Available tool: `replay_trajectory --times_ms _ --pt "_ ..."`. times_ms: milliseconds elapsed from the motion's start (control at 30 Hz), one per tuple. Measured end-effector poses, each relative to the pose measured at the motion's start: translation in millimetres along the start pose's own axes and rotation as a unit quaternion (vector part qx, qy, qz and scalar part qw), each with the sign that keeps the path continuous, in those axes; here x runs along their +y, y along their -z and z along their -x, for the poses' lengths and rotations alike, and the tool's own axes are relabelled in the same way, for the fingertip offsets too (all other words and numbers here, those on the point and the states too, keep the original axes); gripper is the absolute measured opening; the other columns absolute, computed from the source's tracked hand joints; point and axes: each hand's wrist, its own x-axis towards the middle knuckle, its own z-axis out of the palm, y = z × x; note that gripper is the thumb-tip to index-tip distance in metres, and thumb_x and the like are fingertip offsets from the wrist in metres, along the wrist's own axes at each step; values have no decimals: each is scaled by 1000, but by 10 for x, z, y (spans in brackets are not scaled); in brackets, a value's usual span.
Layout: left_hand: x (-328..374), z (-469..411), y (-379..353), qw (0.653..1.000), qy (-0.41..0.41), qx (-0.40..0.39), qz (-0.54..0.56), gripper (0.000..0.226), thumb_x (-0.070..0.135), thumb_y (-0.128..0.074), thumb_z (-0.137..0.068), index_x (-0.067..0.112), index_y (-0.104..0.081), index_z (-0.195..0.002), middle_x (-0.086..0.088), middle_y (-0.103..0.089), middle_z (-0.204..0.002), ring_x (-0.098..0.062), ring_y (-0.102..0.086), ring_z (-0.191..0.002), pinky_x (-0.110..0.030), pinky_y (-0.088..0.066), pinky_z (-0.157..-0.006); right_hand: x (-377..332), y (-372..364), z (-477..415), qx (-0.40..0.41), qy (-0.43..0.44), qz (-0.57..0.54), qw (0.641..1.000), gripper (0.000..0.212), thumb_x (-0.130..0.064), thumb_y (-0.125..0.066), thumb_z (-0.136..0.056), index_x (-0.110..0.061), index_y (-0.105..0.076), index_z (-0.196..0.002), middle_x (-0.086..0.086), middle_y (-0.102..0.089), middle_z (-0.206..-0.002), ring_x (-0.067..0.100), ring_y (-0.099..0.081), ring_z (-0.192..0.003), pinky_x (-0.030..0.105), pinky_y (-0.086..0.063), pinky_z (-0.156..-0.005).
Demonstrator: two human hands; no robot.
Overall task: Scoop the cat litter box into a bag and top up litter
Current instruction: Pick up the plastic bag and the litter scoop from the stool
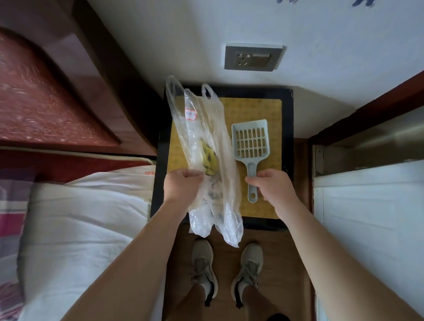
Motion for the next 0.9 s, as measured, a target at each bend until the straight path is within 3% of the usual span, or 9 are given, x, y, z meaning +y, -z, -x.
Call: replay_trajectory --times_ms 100,233,400,567,767,900 --pt "10 13 28 1000 1 -5 14 8 16 -73 -85 23 -72 -81 1 -73 -82 -17 -69 -81 -32 -59 -78 -20 21 42 -19 -14 -50 998 16 -24 -75 -84 -9 -72 -87 12 -73 -90 26 -68 -82 35 -53 -70" --pt "22 82 101 1000 -11 -11 28 5 15 -76 -82 19 -74 -81 4 -71 -72 -14 -68 -72 -32 -60 -77 -42 46 149 -16 -7 -79 997 18 -24 -74 -86 -7 -72 -88 10 -74 -88 28 -69 -83 41 -56 -78" --pt "114 306 255 998 -39 -15 46 8 11 -77 -80 18 -72 -79 -1 -73 -75 -16 -68 -74 -36 -59 -81 -122 86 392 -21 5 -116 993 16 -21 -73 -87 -6 -72 -90 18 -73 -93 28 -61 -74 38 -51 -70" --pt "215 561 469 996 -81 -6 42 10 14 -78 -81 21 -73 -76 5 -71 -76 -17 -70 -77 -34 -59 -77 -231 145 682 -15 19 -133 991 12 -18 -72 -88 -8 -72 -95 10 -75 -91 25 -66 -80 37 -47 -68" --pt "333 949 756 991 -125 -8 44 6 16 -76 -82 21 -72 -80 3 -73 -81 -17 -71 -81 -29 -58 -74 -388 258 1129 6 41 -125 991 8 -18 -71 -88 -12 -72 -92 6 -76 -90 33 -70 -94 51 -54 -86" --pt "450 1290 959 987 -150 -9 62 6 12 -74 -84 17 -72 -81 2 -72 -81 -12 -68 -76 -22 -54 -69 -554 362 1510 12 61 -126 990 12 -19 -72 -87 -10 -73 -94 7 -76 -91 36 -69 -96 55 -53 -87"
